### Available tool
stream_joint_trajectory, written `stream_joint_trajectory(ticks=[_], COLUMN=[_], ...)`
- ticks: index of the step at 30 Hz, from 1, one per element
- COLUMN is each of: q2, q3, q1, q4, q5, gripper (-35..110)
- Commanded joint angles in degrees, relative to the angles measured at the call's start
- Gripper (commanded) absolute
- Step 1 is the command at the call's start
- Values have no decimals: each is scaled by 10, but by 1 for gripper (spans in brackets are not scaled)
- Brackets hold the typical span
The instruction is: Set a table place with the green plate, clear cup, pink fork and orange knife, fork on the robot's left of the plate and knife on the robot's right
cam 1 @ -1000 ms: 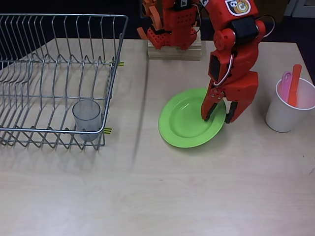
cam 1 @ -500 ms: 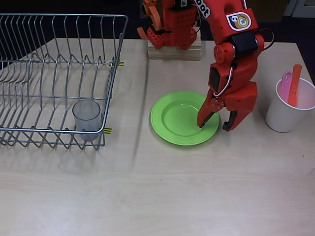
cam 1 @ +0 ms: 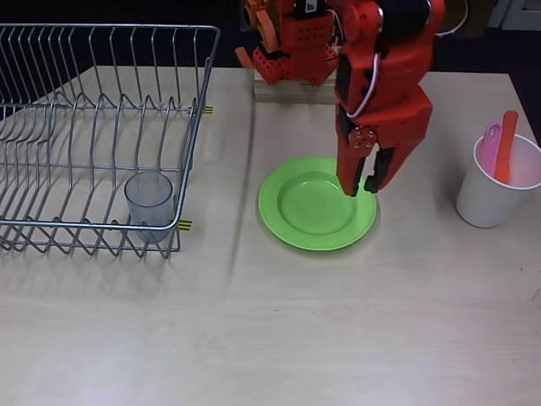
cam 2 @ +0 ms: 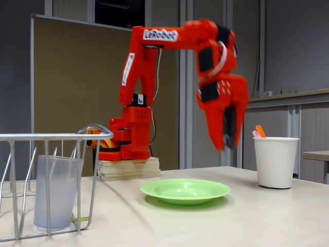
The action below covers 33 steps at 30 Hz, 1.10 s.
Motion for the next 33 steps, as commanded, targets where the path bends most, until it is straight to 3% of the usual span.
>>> stream_joint_trajectory(ticks=[1, 8, 16, 21, 33], q2=[94, 243, 321, 347, 310], q3=[-16, 63, 118, 141, 120], q1=[47, 163, 255, 290, 434], q4=[38, 82, 113, 111, 102], q5=[-96, -269, -662, -630, -947], gripper=[14, 17, 17, 16, 11])
